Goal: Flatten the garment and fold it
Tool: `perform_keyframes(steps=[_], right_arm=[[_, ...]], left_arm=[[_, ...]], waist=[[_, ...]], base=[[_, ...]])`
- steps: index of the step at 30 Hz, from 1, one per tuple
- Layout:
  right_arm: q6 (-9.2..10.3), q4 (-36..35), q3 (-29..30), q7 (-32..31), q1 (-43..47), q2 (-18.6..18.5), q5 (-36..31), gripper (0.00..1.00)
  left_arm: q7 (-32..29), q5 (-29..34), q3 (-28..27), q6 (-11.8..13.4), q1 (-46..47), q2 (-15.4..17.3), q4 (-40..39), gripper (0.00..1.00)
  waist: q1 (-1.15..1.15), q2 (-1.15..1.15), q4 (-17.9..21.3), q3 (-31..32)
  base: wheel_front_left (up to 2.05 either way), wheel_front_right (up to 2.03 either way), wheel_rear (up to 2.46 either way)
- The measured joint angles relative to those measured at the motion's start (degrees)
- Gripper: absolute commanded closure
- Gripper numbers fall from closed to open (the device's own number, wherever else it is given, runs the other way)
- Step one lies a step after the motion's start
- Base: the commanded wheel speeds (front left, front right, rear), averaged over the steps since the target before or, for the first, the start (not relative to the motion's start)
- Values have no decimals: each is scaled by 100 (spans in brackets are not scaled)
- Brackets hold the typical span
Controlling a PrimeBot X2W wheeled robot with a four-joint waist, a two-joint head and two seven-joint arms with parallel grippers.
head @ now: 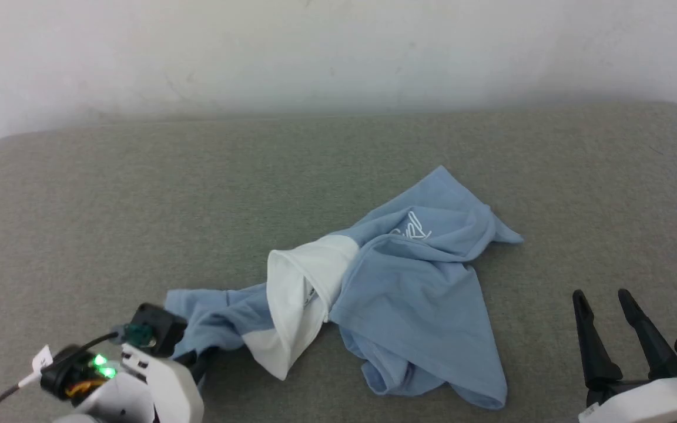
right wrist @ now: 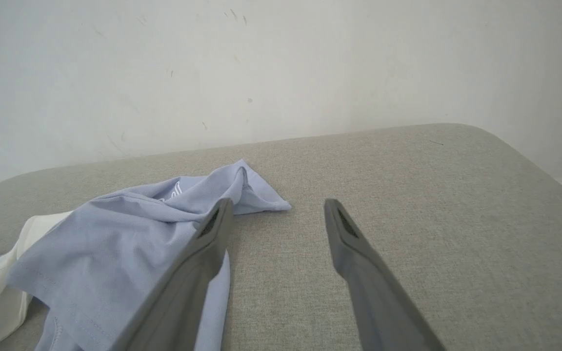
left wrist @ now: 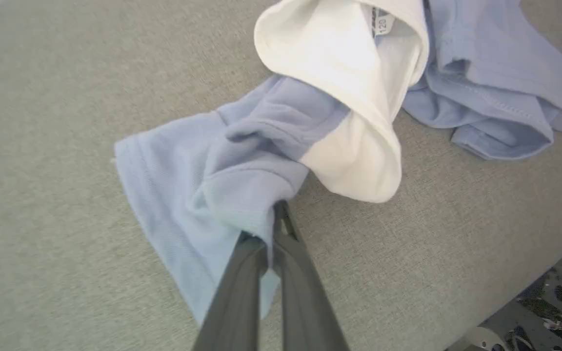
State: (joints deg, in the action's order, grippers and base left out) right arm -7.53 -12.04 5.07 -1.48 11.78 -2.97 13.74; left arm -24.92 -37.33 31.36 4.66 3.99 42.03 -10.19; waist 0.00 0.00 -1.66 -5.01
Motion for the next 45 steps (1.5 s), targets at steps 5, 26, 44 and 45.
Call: perform_keyframes(steps=[5,26,44,45], right_arm=[[0,7,14,-27,37,-1,1,0],[0,-21,-183,-96,-402,1,-60,0],[-1,279,-274,-180,-719,-1,-105,0],[-1,337,-281,-219,-726,2,-84,0]], left_arm=[[-468,265,-68,2,524,271,-1117,100],[543,-1132,-1555,282,1803,-643,3142,100],[3815,-253,-1596,67,2194,-1458,3898,0],[3877,-138,-1593,134,2079,-1490,3721,0]], waist=[[0,0,-232,104],[0,0,42,-543],[-1,0,402,-788],[-1,0,381,-728]], base=[[0,0,0],[0,0,0],[0,0,0],[0,0,0]])
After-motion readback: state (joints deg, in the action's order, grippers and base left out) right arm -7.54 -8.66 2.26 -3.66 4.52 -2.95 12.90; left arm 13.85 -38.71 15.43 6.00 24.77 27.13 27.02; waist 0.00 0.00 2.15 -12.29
